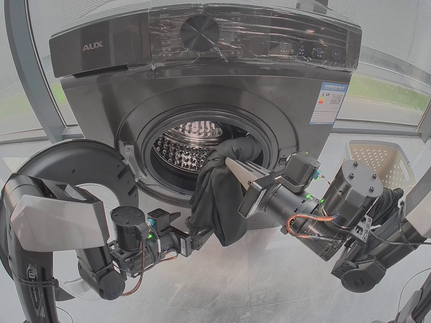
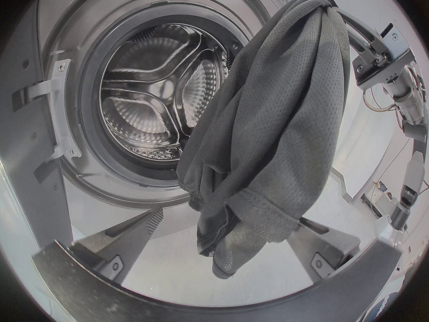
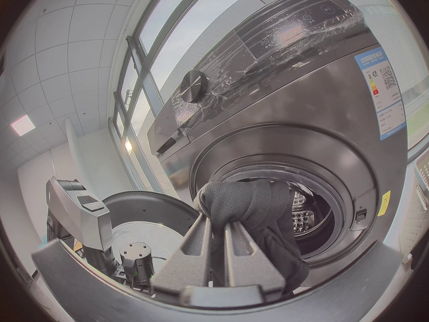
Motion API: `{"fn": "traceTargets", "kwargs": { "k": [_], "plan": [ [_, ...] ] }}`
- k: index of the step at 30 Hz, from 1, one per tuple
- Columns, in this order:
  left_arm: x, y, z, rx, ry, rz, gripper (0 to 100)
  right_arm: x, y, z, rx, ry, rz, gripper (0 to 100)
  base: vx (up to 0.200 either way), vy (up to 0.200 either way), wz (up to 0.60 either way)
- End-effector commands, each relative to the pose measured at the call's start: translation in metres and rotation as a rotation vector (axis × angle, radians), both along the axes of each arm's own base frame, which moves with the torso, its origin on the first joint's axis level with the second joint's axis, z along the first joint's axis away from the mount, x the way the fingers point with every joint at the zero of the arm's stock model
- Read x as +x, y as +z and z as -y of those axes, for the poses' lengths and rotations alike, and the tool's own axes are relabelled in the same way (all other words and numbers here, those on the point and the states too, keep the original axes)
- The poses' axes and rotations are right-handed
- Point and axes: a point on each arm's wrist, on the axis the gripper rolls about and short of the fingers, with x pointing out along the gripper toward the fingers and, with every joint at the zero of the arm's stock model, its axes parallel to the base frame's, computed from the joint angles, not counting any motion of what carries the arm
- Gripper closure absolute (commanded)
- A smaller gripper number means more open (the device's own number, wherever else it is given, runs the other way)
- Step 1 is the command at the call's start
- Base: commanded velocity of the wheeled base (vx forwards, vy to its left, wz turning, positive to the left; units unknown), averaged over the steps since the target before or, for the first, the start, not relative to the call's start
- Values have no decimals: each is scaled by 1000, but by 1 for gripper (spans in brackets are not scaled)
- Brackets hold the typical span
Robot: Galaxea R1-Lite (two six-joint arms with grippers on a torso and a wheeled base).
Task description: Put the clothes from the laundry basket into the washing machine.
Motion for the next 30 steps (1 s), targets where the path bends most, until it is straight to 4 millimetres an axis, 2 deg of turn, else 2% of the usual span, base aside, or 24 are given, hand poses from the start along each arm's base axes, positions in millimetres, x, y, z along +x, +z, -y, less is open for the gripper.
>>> {"fn": "traceTargets", "kwargs": {
  "k": [1, 2, 10, 18, 22, 27, 28, 29, 30],
  "plan": [
    [4, 2, 3, -8, -4, 16, 0, 0, 0, 0, 0, 1, 1, 100, 0, 0, 0],
    [5, 2, 3, -10, -4, 19, 100, 0, 0, 0, 0, 1, 1, 100, 0, 0, 0],
    [13, 3, 9, -25, -9, 45, 100, -1, 0, -1, -1, 2, 0, 100, 0, 0, 0],
    [8, 10, 12, -35, -24, 59, 100, 1, -1, 1, -4, -2, -3, 100, 0, 0, 0],
    [-17, 28, 11, -43, -61, 63, 100, 6, -3, 5, -11, -25, -9, 100, 0, 0, 0],
    [-46, 40, 8, -39, -109, 55, 100, 12, -7, 11, -22, -51, -22, 100, 0, 0, 0],
    [-57, 45, 7, -40, -129, 53, 100, 13, -9, 13, -28, -56, -28, 100, 0, 0, 0],
    [-60, 47, 6, -42, -133, 56, 100, 13, -10, 14, -32, -57, -31, 0, 0, 0, 0],
    [-66, 52, 6, -51, -145, 65, 100, 15, -11, 15, -40, -63, -39, 0, 0, 0, 0]
  ]
}}
